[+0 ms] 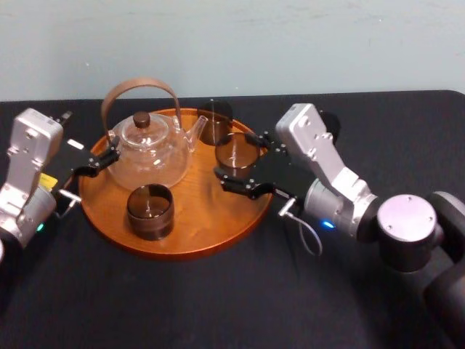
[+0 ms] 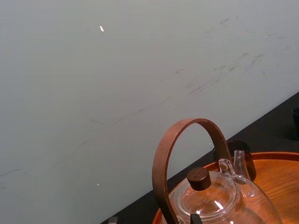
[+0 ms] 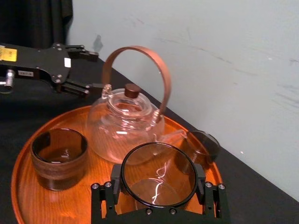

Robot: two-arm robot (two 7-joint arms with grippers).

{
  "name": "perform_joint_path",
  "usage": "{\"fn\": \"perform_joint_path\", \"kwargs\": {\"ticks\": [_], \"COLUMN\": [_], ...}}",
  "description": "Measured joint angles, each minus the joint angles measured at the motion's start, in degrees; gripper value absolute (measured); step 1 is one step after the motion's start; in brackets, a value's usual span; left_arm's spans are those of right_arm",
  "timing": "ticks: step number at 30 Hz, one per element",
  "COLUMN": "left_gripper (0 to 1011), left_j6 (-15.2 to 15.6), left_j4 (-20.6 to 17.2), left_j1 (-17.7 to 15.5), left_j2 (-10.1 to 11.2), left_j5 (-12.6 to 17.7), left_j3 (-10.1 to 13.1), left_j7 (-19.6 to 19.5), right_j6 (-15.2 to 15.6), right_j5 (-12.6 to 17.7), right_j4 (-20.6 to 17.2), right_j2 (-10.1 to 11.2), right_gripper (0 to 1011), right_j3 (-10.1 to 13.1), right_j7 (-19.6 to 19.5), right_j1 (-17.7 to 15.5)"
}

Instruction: Pick up the glass from the table and place it on the tray.

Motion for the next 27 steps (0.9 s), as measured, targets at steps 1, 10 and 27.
{"fn": "perform_joint_path", "kwargs": {"ticks": [1, 10, 27], "left_gripper": [1009, 1010, 1009], "left_j6": [0.0, 0.0, 0.0], "left_j4": [0.0, 0.0, 0.0], "left_j1": [0.0, 0.0, 0.0], "left_j2": [0.0, 0.0, 0.0], "left_j5": [0.0, 0.0, 0.0], "left_j3": [0.0, 0.0, 0.0], "left_j7": [0.0, 0.0, 0.0], "right_j6": [-0.1, -1.3, -2.4], "right_j5": [-0.1, -0.5, -1.2], "right_j4": [0.2, 2.8, 7.1], "right_j2": [-0.2, -2.0, -4.0], "right_gripper": [926, 926, 926], "right_j3": [-0.1, -1.7, -3.7], "right_j7": [0.0, 0.5, 1.1], "right_j1": [0.1, 0.8, 1.4]}}
